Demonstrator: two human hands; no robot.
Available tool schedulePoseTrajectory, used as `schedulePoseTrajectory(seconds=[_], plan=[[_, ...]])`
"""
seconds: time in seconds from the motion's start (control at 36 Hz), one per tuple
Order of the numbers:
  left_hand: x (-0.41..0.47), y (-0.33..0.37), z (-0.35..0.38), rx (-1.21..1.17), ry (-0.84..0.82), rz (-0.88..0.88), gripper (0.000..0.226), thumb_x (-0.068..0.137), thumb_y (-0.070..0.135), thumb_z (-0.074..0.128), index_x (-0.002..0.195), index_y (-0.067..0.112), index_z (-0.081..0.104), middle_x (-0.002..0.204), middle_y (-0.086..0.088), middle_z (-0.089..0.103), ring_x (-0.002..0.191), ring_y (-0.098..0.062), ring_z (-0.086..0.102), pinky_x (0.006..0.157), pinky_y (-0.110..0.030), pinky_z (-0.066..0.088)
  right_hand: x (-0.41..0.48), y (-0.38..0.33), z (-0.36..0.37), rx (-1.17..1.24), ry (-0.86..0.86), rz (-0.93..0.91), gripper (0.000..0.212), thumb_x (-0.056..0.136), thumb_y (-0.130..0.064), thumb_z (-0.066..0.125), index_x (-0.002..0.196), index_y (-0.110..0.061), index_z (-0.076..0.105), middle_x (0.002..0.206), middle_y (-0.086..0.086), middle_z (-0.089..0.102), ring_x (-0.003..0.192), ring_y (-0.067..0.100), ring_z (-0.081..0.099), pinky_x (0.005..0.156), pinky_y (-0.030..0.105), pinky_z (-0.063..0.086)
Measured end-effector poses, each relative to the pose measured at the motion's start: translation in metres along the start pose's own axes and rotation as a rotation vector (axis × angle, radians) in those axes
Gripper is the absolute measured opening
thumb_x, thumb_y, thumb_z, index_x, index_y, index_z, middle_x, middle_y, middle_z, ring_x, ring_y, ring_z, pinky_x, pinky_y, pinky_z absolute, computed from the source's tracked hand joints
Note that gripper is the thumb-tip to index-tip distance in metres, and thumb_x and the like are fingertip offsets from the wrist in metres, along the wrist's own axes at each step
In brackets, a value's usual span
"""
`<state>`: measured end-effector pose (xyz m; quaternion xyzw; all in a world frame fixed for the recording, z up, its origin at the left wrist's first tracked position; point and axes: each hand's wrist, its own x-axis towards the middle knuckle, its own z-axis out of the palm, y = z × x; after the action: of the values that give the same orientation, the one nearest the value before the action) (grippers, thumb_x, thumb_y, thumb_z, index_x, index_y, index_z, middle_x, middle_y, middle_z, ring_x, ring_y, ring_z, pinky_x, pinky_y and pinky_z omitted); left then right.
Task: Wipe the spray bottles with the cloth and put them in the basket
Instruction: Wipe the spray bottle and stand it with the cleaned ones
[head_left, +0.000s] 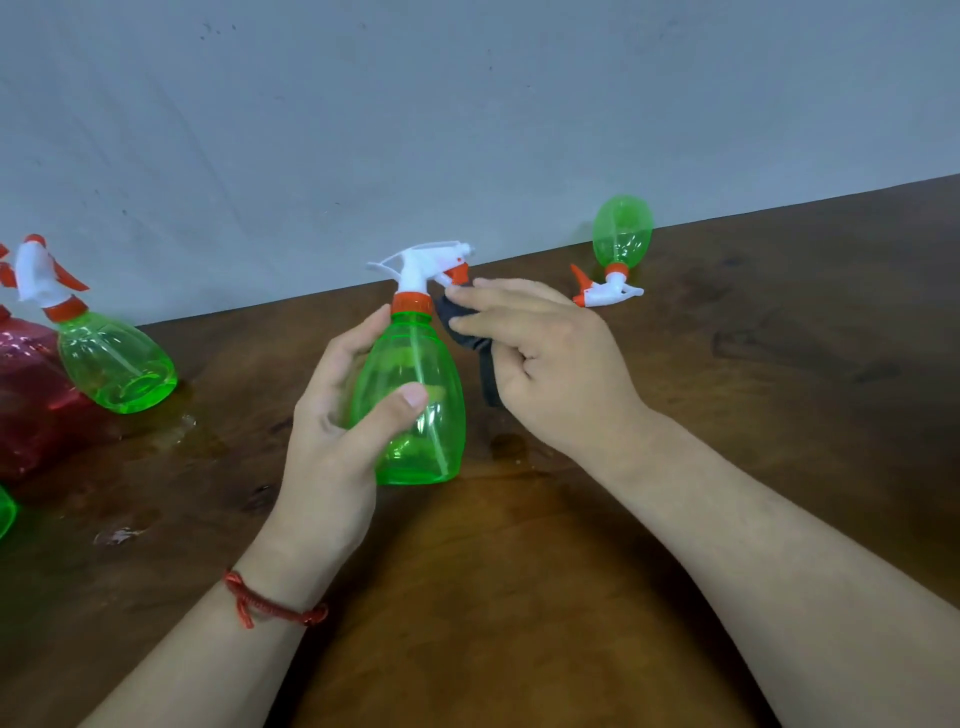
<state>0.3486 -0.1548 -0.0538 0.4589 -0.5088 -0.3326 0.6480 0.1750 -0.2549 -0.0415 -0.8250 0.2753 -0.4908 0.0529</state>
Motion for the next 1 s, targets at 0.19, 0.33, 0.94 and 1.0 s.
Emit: schedulePoseTrajectory(seconds=[0.19,0.33,0.94,1.0], plan=[[0.005,0.000,-0.008,0.075,0.009,0.062,0.069,0.084,0.032,0.079,0.149,0.026,0.058,0.140,-0.001,0.066,0.129,-0.028,0.065,0.106,-0.049,0.054,-0.002,-0.005,-0.019,0.192,0.198,0.178,0.044,0.088,0.017,0.055,0.112,-0.008,0.082,0.127,0.000,0.075,0.123,0.007,0.068,0.107,0.030,0.053],[-0.002,0.001,0.003,0.110,-0.113,0.076,0.074,0.084,0.031,0.078,0.153,0.020,0.054,0.141,-0.005,0.066,0.128,-0.022,0.067,0.100,-0.027,0.054,0.002,-0.005,-0.016,0.154,0.224,0.171,0.048,0.095,0.017,0.051,0.130,-0.005,0.073,0.143,0.005,0.066,0.138,0.012,0.058,0.117,0.027,0.044],[0.000,0.002,0.004,-0.048,0.008,0.064,0.065,0.087,0.018,0.074,0.150,0.023,0.057,0.135,-0.002,0.068,0.123,-0.024,0.067,0.097,-0.043,0.056,-0.006,-0.003,0.004,0.230,0.115,0.169,0.054,0.085,0.020,0.051,0.122,-0.008,0.078,0.138,-0.001,0.070,0.131,0.005,0.061,0.114,0.022,0.045],[0.002,0.000,0.001,-0.074,0.029,0.058,0.063,0.090,0.014,0.068,0.151,0.021,0.055,0.133,-0.001,0.068,0.121,-0.021,0.067,0.093,-0.039,0.057,-0.005,-0.002,0.004,0.296,0.114,0.225,0.051,0.082,0.018,0.051,0.114,-0.009,0.082,0.129,-0.002,0.074,0.125,0.005,0.065,0.112,0.025,0.048]])
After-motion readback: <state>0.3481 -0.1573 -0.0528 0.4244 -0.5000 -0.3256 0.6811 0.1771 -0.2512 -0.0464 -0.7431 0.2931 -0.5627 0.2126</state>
